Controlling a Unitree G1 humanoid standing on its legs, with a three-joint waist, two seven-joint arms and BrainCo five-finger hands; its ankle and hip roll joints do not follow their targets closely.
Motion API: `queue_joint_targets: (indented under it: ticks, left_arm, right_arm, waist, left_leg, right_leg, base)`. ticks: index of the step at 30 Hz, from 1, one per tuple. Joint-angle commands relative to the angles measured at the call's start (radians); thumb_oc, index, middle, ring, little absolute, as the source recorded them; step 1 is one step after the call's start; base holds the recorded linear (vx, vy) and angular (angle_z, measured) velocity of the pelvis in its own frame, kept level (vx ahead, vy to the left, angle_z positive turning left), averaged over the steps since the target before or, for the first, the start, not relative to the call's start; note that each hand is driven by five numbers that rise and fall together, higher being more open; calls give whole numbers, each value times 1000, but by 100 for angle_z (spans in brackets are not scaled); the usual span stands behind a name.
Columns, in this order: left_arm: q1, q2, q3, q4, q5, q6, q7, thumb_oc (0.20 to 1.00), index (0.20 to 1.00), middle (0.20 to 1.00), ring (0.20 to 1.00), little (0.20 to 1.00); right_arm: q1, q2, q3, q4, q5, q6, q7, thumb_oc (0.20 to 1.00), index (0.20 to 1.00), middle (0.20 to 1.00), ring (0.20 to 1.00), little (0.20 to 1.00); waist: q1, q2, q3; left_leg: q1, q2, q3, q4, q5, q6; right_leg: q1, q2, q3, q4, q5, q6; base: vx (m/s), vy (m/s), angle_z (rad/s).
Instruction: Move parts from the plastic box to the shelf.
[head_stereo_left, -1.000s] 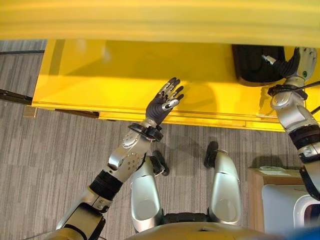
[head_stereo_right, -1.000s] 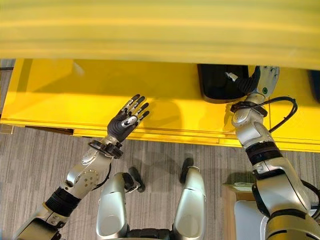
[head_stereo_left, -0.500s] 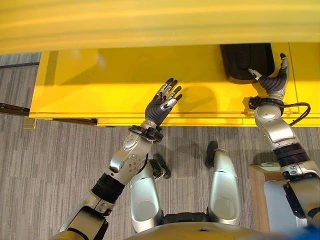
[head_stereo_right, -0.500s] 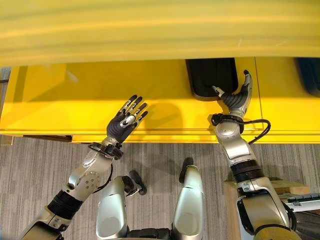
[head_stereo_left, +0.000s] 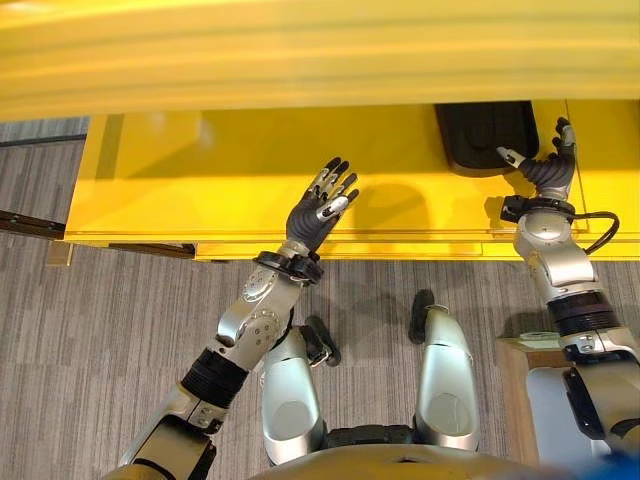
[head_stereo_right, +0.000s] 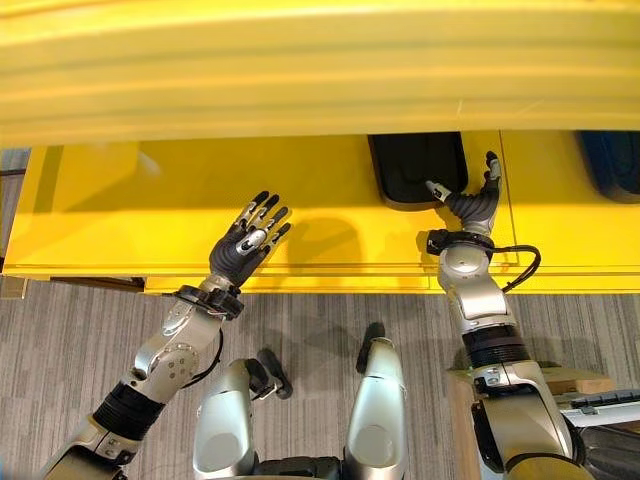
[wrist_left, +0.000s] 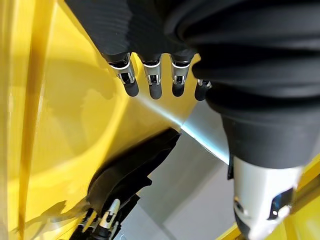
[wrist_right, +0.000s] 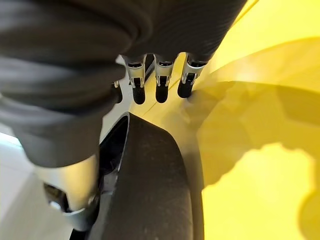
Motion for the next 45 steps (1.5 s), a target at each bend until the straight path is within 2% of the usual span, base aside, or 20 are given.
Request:
queue_joint_targets:
  ticks: [1, 9, 16, 21, 30, 36, 45]
  left_arm:
    - [33, -5, 11, -138, 4, -21, -14, 1000, 1000, 1000, 1000, 1000]
    - [47, -2, 22, -148, 6, -4, -22, 1000, 1000, 1000, 1000, 1000]
    - [67, 3, 27, -151, 20, -6, -5, 1000, 1000, 1000, 1000, 1000]
    - [74, 6, 37, -154, 23, -34, -11, 1000, 1000, 1000, 1000, 1000]
    - [71, 0, 40, -161, 39, -29, -6, 1000, 1000, 1000, 1000, 1000]
    - [72, 0, 48, -158, 41, -45, 8, 1000, 1000, 1000, 1000, 1000]
    - [73, -3, 49, -164, 42, -32, 12, 1000, 1000, 1000, 1000, 1000]
  right_arm:
    - [11, 27, 16, 7, 55, -31, 63, 1000, 1000, 1000, 1000, 1000]
    - [43, 50, 44, -45, 96, -16, 162, 1000, 1000, 1000, 1000, 1000]
    - [83, 71, 84, -104, 49, 2, 191, 1000, 1000, 1000, 1000, 1000]
    - [101, 82, 95, -115, 50, -4, 182, 1000, 1000, 1000, 1000, 1000]
    - [112, 105, 109, -104, 56, 23, 150, 1000, 1000, 1000, 1000, 1000]
    - [130, 117, 107, -101, 71, 22, 162, 1000, 1000, 1000, 1000, 1000]
    - [135, 132, 118, -117, 72, 25, 195, 1000, 1000, 1000, 1000, 1000]
  waist:
    - [13, -14, -23]
    - [14, -21, -23]
    - [14, -26, -23]
    - [20, -29, -23]
    - [24, -31, -23]
    - [21, -32, -23]
    - [24, -31, -23]
  left_leg:
    - [33, -39, -37, -121, 75, 2]
    - [28, -41, -37, -104, 68, 10]
    - [28, -46, -38, -104, 69, 14]
    - [28, -48, -38, -108, 71, 16]
    - [39, -44, -45, -114, 77, 13]
    - [42, -44, -44, -107, 74, 15]
    - [42, -47, -43, -107, 76, 18]
  right_leg:
    - [63, 10, -37, 153, -153, 0]
    - [65, 14, -38, 166, -162, -8]
    - [66, 18, -36, 165, -159, -9]
    - [69, 22, -42, 167, -164, -11]
    - [84, 34, -47, 166, -167, -20]
    - [88, 36, -44, 169, -169, -23]
    - [89, 34, -43, 168, -165, -21]
  base:
    - [0, 0, 0]
    - [9, -2, 0]
    - [7, -1, 0]
    - [0, -7, 0]
    - [6, -24, 5]
    - [0, -1, 1]
    - [0, 0, 0]
